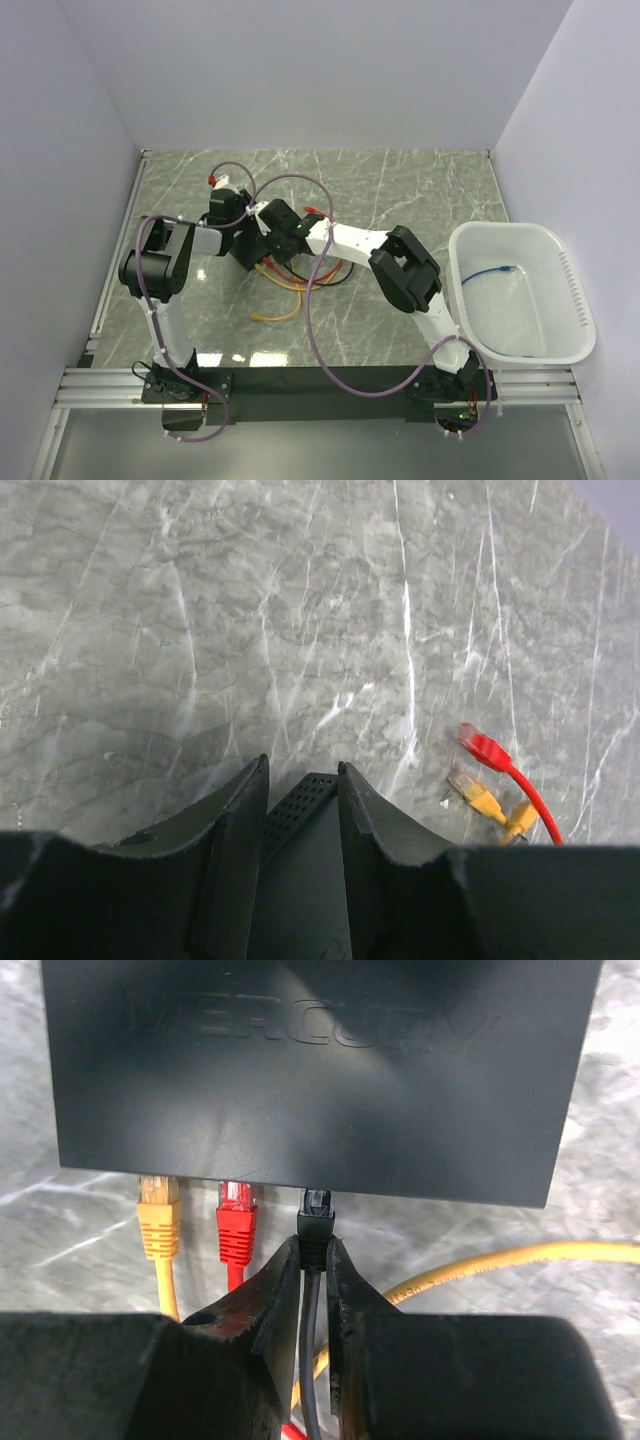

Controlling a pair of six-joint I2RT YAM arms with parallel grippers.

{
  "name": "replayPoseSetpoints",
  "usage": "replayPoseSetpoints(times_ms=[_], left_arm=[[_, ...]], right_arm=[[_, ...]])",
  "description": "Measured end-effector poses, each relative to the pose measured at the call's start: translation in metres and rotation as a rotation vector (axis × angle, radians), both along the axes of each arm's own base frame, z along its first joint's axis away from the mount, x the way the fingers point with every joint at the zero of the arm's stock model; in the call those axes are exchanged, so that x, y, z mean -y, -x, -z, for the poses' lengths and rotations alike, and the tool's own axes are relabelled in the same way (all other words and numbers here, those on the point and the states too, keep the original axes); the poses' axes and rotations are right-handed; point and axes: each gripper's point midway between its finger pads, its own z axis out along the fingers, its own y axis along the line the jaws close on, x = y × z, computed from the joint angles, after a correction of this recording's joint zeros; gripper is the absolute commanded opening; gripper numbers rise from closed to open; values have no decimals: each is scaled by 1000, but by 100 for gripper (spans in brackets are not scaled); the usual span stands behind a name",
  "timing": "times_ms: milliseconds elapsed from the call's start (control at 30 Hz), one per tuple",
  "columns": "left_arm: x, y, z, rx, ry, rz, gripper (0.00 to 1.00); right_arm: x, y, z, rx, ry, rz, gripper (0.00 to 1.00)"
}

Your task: Insert the plug into the switch port

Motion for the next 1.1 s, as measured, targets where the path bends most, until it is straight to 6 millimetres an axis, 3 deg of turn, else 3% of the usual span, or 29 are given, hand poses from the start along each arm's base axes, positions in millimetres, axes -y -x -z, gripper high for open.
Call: replayPoseSetpoints(times_ms=[233,367,500,633,833,967,1100], left_arm=[[-1,2,-1,-17,-18,10,39],[-2,5,-8,-25,-15,6,41],[-4,8,-12,-55,-7,7,44],[-3,14,-7,-113,-6,22,46],[-11,23,3,-193,-14,20,50],[-20,20,0,-220,-5,9,58],[-39,9,-9,-225,-1,-33,59]], right_arm=[[-10,7,-5,-17,-21,-10,1],[-19,7,-13,-9,-42,-16,23],[-27,2,-20,30,-69,-14,34],[-35,-13,-47,119,-125,5,38],[-29,-28,-109,245,-200,65,38],[-13,-30,-139,312,-224,121,41],[13,-36,-154,346,-215,212,42]])
